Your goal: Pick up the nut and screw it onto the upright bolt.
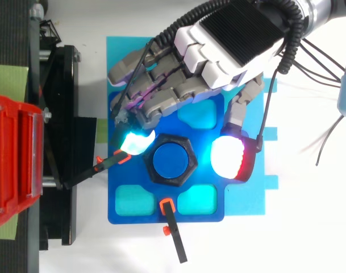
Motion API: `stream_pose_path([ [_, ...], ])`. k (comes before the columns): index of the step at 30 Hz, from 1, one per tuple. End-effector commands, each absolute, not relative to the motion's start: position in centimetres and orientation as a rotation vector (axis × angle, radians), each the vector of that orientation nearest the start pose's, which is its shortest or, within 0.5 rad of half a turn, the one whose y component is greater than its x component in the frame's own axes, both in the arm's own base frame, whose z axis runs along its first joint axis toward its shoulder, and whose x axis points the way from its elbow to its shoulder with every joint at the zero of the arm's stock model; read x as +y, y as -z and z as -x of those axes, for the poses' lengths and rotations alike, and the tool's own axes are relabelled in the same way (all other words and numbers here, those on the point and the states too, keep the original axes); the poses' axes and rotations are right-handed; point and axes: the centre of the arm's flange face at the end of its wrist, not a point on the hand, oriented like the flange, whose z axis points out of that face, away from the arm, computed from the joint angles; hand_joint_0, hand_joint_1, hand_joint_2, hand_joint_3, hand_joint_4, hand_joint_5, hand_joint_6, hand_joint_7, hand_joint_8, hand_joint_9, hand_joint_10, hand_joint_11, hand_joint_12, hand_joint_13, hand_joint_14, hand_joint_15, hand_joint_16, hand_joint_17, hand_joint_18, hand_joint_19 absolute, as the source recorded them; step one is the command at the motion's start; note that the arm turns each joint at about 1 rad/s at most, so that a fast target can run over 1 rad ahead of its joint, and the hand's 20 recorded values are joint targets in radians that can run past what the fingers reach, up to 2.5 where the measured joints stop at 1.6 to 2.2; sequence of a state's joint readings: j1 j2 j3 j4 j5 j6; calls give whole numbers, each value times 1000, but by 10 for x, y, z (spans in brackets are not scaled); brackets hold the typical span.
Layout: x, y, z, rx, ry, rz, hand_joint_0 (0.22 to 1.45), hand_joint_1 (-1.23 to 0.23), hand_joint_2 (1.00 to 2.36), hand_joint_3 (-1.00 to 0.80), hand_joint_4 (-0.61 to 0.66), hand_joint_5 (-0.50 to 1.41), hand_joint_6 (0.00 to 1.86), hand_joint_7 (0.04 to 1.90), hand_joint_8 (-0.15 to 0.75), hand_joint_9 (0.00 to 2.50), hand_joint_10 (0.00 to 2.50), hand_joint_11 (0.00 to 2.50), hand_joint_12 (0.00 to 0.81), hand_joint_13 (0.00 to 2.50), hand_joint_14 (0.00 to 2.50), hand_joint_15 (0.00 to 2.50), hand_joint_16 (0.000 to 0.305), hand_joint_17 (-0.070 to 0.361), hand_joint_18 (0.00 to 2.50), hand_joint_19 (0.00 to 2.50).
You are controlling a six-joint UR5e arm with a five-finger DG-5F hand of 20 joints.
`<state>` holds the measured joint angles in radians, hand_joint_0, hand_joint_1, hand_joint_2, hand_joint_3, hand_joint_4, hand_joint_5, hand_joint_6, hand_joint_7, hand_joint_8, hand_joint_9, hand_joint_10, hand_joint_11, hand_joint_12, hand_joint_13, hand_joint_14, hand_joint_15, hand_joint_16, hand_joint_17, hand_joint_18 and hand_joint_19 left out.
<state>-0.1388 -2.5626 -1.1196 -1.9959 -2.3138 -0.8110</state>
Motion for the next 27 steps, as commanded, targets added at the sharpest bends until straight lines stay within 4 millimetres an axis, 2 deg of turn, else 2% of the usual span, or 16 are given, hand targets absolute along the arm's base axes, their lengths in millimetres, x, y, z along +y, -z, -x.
stream_pose_path([
  [1, -179, -147, -789, 1171, -909, 218, 477, -165, 1000, -500, 192, -39, 502, 1490, 297, 840, 0, 0, 341, 699, 1, 0, 41, 93, 485, 198],
  [14, -182, -150, -789, 1156, -900, 229, 485, -169, 1000, -500, 185, 0, 506, 1598, 303, 905, 0, 0, 332, 739, 0, 0, 40, 90, 531, 201],
  [27, -184, -155, -791, 1141, -901, 246, 488, -172, 1000, -500, 171, 14, 556, 1512, 302, 996, 0, 0, 325, 777, 0, 11, 40, 89, 570, 211],
])
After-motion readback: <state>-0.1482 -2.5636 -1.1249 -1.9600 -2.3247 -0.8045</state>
